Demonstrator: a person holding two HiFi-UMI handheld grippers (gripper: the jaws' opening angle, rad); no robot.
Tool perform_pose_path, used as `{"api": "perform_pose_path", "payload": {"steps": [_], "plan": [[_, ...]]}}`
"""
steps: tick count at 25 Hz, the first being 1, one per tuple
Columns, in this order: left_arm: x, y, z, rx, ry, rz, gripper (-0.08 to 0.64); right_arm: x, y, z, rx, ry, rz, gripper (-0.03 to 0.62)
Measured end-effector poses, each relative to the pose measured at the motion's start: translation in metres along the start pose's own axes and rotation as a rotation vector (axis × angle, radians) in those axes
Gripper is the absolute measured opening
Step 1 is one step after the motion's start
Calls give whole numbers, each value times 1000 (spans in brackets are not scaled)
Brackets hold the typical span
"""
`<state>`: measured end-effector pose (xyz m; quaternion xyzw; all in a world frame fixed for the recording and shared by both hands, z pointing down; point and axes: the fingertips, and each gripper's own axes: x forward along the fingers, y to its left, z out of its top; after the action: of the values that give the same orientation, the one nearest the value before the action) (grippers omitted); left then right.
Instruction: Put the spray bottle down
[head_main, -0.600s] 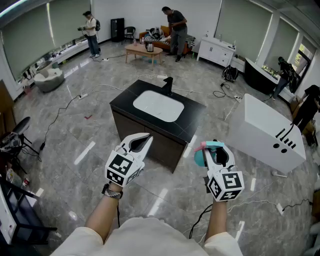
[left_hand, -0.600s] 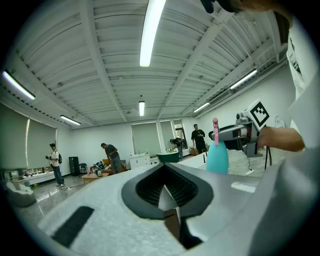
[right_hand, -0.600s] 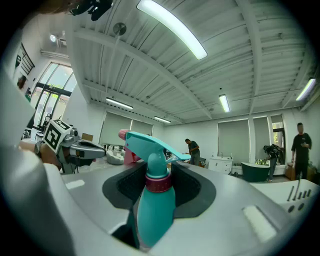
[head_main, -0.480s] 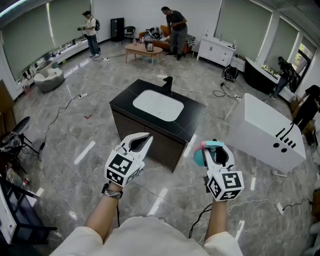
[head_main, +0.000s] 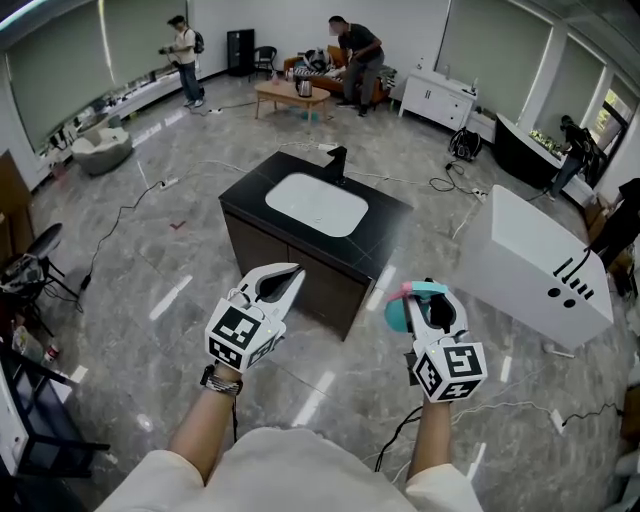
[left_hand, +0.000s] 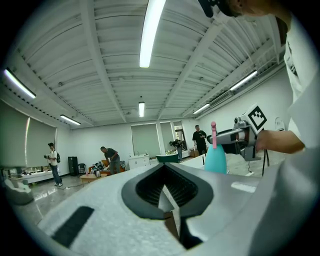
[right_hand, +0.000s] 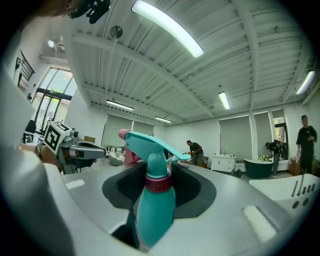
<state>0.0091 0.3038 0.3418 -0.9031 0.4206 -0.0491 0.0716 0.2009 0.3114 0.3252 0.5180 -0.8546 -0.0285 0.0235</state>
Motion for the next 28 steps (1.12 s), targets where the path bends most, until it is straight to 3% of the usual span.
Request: {"api": "perform_pose_path", "payload": {"steps": [7,12,19,28], "plan": [[4,-16,-5,-4,-4,-2,2,1,-8,-13,19,5,41,158],[21,2,-21,-19,21,23,2,24,-17,-17,29,-8,72,156],[74,64,-40,-7,25,34,2,99,-39,-25,45,-9,76,155],[155,168,-45,-17,8,-20,2,221,-66,-9,40,-21,49,155]]}}
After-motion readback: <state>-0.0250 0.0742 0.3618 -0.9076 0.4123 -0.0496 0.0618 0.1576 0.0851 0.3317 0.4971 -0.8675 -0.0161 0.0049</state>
